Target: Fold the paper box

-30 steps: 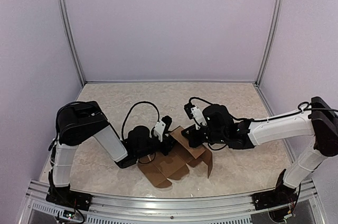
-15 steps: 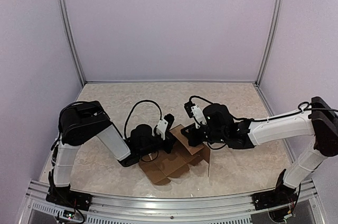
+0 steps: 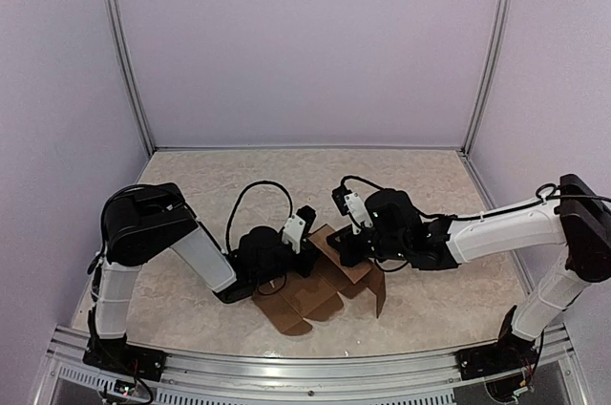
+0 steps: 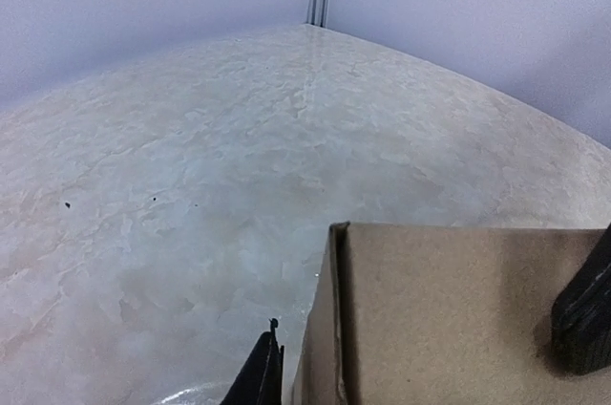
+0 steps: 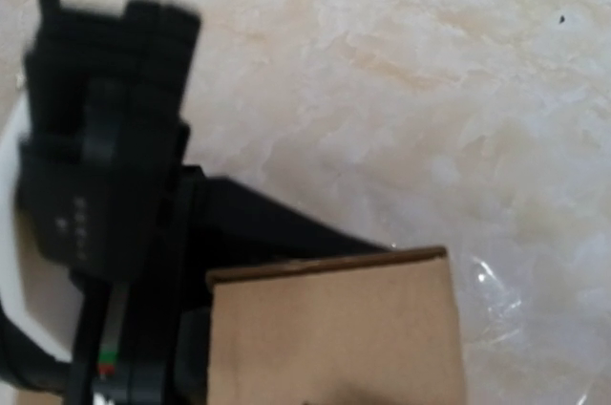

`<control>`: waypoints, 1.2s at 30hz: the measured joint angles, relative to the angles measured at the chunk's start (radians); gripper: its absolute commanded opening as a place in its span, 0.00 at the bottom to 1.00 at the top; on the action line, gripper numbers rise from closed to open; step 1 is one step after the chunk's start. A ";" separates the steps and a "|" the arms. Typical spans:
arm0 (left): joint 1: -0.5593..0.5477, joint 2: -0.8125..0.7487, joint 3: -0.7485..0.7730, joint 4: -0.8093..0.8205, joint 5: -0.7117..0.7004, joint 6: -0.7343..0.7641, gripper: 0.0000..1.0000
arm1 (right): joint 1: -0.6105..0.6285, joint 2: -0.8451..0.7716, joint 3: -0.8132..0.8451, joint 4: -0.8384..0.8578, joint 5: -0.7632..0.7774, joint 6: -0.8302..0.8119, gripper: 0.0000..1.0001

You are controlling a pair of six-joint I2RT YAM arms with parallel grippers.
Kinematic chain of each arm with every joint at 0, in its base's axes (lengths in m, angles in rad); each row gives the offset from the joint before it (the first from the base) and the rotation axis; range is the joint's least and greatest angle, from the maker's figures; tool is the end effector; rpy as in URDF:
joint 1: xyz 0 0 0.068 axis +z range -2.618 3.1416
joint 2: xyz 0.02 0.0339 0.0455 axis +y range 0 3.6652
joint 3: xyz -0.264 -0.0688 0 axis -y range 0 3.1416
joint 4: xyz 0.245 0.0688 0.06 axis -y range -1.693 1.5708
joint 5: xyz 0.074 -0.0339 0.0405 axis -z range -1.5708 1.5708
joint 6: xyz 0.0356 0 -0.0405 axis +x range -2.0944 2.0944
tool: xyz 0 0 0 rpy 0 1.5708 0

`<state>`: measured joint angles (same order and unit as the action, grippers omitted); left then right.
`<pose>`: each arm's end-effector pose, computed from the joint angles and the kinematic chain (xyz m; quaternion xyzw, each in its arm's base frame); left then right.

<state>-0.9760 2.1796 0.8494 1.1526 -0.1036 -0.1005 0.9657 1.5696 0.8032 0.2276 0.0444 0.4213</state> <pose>0.2246 -0.3254 0.0871 0.2946 0.7079 -0.2944 0.5705 0.1901 0.2720 0.1946 -0.2232 0.8405 0.3005 0.3917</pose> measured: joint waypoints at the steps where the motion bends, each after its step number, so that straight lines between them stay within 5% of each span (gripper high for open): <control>1: 0.000 -0.001 -0.002 -0.002 -0.006 -0.003 0.27 | 0.000 0.004 0.000 0.000 0.000 0.000 0.00; 9: 0.000 -0.002 -0.034 -0.001 -0.024 -0.002 0.32 | 0.000 0.008 0.002 0.000 -0.005 0.000 0.00; 18: 0.000 -0.005 -0.037 -0.001 -0.035 -0.002 0.00 | 0.000 0.008 0.002 0.002 -0.011 0.005 0.00; 36: -0.055 -0.074 -0.047 -0.108 -0.232 0.054 0.00 | 0.000 -0.043 0.003 -0.055 0.023 0.000 0.08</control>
<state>-1.0313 2.1052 0.8028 1.0443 -0.3359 -0.0463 0.9657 1.5265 0.8059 0.1722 0.0673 0.4213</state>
